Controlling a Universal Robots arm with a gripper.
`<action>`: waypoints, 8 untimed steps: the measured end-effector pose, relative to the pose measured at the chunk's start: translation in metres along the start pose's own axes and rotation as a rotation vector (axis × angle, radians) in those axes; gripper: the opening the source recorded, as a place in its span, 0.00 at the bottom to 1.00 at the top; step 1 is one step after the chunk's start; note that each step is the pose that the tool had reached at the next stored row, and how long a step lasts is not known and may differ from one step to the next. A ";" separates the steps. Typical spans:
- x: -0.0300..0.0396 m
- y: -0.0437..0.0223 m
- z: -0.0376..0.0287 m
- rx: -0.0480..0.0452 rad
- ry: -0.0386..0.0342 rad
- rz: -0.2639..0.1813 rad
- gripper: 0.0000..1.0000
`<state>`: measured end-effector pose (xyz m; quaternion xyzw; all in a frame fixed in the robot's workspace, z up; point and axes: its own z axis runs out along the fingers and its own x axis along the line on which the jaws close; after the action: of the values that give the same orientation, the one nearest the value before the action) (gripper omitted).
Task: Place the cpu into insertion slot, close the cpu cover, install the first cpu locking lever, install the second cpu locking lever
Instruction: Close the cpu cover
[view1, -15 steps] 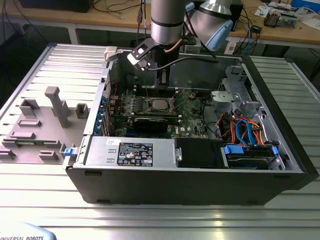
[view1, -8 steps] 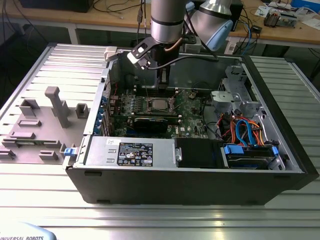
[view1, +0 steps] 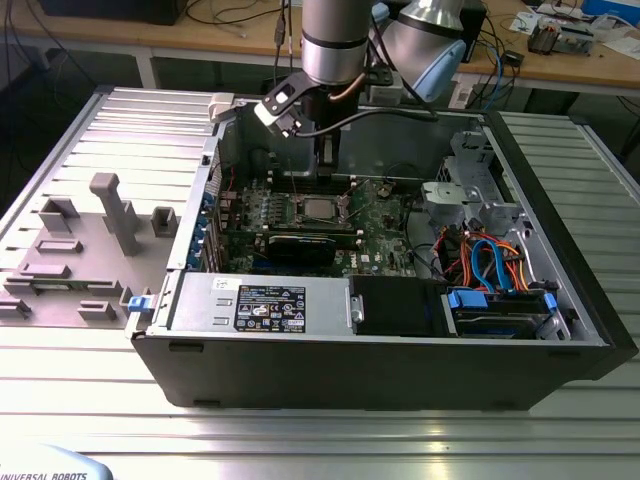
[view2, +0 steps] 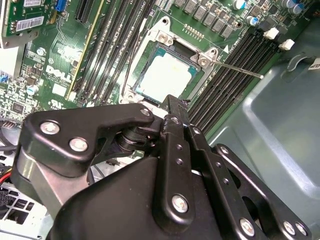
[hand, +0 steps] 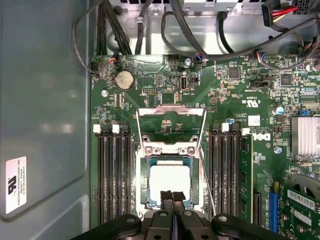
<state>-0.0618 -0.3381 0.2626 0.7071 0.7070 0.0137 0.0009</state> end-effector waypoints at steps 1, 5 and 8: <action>0.0000 0.0000 -0.0003 0.0002 -0.0003 0.000 0.11; 0.0000 0.0000 -0.0013 0.0002 -0.0002 0.000 0.11; 0.0000 0.0000 -0.0018 0.0002 -0.0002 0.000 0.11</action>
<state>-0.0618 -0.3382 0.2644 0.7071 0.7070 0.0136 0.0009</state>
